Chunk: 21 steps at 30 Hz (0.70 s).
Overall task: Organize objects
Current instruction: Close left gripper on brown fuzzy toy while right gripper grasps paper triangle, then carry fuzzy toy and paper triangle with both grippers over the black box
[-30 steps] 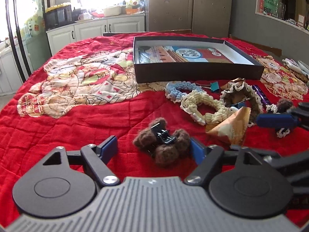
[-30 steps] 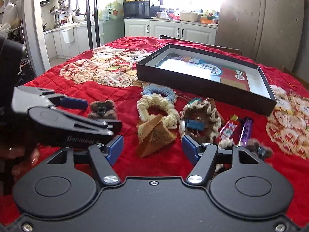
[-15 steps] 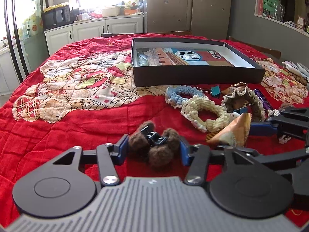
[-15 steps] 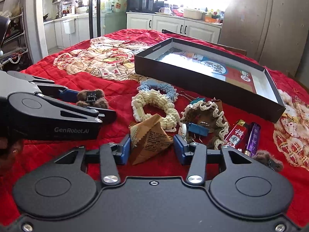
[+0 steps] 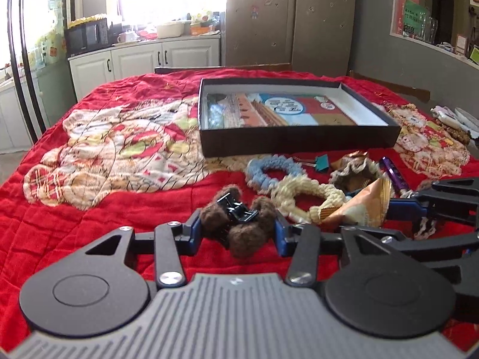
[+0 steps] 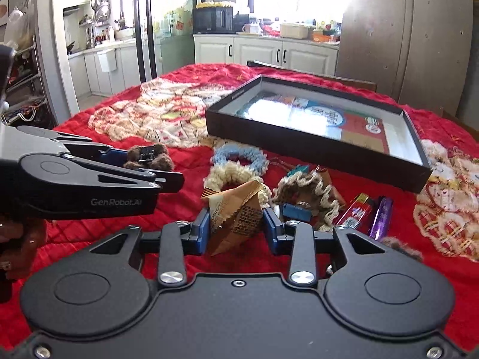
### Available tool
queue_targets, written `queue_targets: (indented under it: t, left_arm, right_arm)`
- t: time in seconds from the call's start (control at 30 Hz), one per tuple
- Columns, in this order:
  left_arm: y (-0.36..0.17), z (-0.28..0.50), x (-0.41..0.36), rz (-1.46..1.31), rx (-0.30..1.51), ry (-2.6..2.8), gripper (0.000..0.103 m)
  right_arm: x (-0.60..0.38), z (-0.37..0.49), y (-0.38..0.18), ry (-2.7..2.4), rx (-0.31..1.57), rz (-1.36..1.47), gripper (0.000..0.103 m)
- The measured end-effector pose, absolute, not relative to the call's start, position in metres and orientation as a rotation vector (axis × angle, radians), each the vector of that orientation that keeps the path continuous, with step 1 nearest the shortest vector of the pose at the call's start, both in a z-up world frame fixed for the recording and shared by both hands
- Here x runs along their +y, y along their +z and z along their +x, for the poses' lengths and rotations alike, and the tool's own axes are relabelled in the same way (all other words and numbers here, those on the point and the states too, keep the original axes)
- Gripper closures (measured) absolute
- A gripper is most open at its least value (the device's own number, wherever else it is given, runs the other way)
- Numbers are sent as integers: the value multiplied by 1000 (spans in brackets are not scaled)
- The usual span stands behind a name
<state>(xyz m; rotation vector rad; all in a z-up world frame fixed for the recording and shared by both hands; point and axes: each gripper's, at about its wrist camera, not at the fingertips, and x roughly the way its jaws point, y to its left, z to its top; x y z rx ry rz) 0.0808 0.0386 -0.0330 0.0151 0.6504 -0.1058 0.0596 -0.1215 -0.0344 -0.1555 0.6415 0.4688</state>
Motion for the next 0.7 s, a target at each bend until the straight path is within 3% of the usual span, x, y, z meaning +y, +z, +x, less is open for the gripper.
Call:
queue_targets:
  t: [0.33,0.7]
  left_arm:
    - [0,103,36,32,586,-119,53]
    - [14,177,25,36,575,-94,53]
  right_arm:
    - [-151,67,10,434,552,-149,68]
    - [-193,149,34,348,522,-113,68]
